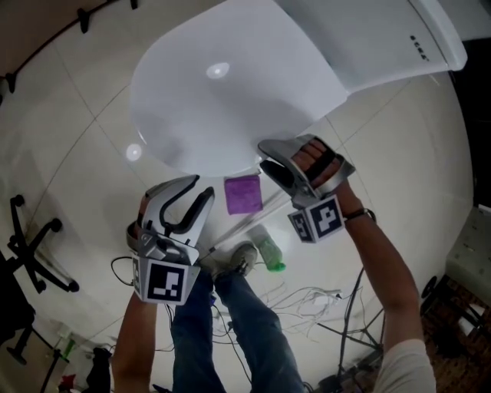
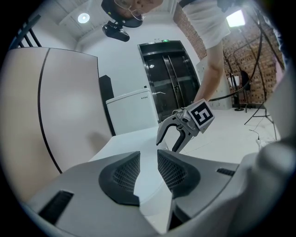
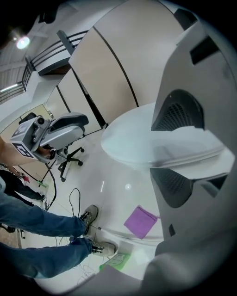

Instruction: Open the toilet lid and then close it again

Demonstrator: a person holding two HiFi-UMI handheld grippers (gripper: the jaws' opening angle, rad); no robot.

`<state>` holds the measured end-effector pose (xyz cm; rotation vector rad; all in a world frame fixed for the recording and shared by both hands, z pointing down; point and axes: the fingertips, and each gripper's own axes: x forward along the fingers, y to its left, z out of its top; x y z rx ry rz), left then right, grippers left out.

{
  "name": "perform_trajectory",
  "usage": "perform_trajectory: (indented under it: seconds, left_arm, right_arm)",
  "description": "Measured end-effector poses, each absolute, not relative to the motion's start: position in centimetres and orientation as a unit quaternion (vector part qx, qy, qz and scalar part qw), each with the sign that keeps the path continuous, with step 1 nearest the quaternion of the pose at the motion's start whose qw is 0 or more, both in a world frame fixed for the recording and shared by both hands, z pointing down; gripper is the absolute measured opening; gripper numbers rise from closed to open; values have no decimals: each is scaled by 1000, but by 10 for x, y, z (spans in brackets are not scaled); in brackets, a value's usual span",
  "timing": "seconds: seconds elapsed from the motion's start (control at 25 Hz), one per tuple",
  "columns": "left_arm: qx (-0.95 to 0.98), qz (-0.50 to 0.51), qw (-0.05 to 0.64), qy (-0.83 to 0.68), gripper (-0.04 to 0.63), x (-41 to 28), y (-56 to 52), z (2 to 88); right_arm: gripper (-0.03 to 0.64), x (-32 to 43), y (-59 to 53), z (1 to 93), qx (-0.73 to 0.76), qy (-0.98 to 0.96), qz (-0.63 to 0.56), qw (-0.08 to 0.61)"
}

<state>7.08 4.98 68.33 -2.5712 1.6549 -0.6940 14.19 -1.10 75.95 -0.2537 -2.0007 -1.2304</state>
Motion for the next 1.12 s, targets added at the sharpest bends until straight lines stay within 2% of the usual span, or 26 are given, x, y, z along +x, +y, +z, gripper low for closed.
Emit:
perform_trajectory:
  seconds: [0.16, 0.2, 0.28, 0.4, 0.72, 0.8, 0.88, 0.96, 1.04, 1.12]
  left_arm:
    - [-817, -220, 1, 533, 110, 65, 53, 682]
    - [-816, -220, 1, 534, 110, 64, 54, 681]
    - [-815, -222, 2, 535, 110, 63, 56, 681]
    - [-813, -224, 0, 537, 110, 58, 62, 681]
    - [-799, -256, 21, 544, 110, 45, 73, 682]
    - [-798, -183, -58, 571, 112, 32, 77, 683]
    - [-767, -8, -209, 606, 125, 9, 80, 687]
    - [-714, 167, -337, 590, 182, -9, 81, 694]
    - [-674, 298, -412, 535, 202, -14, 77, 697]
    - [-641, 401, -450, 475, 293, -18, 66, 688]
  right_arm:
    - [226, 141, -9, 763, -113, -771, -494, 386]
    - [205, 143, -7, 765, -117, -768, -495, 388]
    - [110, 148, -2, 769, -119, -767, -494, 391]
    - [65, 149, 1, 767, -102, -774, -488, 389]
    - [51, 148, 1, 744, -54, -806, -459, 370]
    - [49, 149, 1, 733, -36, -816, -451, 361]
    - [48, 149, -1, 722, -19, -823, -445, 352]
    - [48, 148, -5, 714, -3, -825, -447, 346]
    - [48, 149, -7, 710, 4, -825, -447, 345]
    - [48, 149, -6, 708, 6, -827, -444, 345]
